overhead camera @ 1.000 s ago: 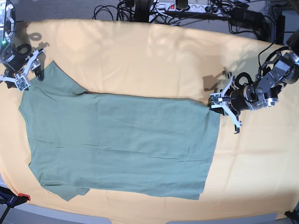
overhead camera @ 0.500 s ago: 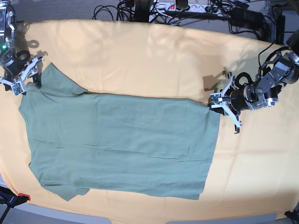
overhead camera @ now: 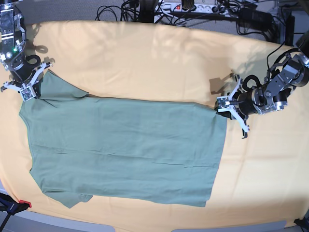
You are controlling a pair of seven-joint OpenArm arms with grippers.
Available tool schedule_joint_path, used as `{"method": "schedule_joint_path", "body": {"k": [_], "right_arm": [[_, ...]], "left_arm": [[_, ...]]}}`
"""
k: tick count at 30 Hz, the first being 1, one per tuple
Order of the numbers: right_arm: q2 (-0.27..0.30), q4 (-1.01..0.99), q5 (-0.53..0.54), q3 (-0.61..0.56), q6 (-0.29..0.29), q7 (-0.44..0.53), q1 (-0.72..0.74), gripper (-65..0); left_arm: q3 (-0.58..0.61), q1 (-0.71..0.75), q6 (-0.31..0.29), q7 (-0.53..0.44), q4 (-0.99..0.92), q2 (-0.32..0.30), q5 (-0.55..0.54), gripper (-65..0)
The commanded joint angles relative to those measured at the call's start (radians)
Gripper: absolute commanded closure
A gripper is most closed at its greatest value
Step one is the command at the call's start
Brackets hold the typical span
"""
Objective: Fold the T-shirt properly
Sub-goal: 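Grasp the shirt's shoulder corners with both grippers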
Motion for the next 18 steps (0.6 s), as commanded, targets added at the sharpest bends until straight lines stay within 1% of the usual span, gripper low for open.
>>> {"method": "schedule_joint_path", "body": {"k": [1,8,11,13,16,18], "right_arm": [[0.025,0.001,-0.016,0.006,-0.014,-0.027,0.002,0.0],[0.042,0.069,-0.015,0.018,-0.013,-0.021,-0.001,0.0],[0.042,0.134,-0.012,0.043,0.021,-0.04,-0.007,0.0],[0.042,0.18,-0.008,0.064,0.039,-0.078,-0.016,0.0],[0.044,0.252,-0.008,0.095,0.047,-0.1,-0.043,0.0],[0.055,0.296,-0.005,0.109,0.063,-0.1,-0.07,0.0]], "left_arm": [[-0.01,-0.021,0.009,-0.015,0.012,-0.017,-0.009,0.0],[-0.011,-0.06,0.01,-0.011,0.011,-0.027,-0.019,0.0],[-0.011,-0.076,0.009,-0.014,0.014,-0.037,-0.095,0.0],[-0.011,-0.079,0.008,-0.016,0.023,-0.047,-0.125,0.0],[-0.011,-0.079,-0.011,-0.018,0.036,-0.063,-0.133,0.0],[-0.011,-0.079,-0.055,-0.02,0.043,-0.072,-0.138,0.0]]}}
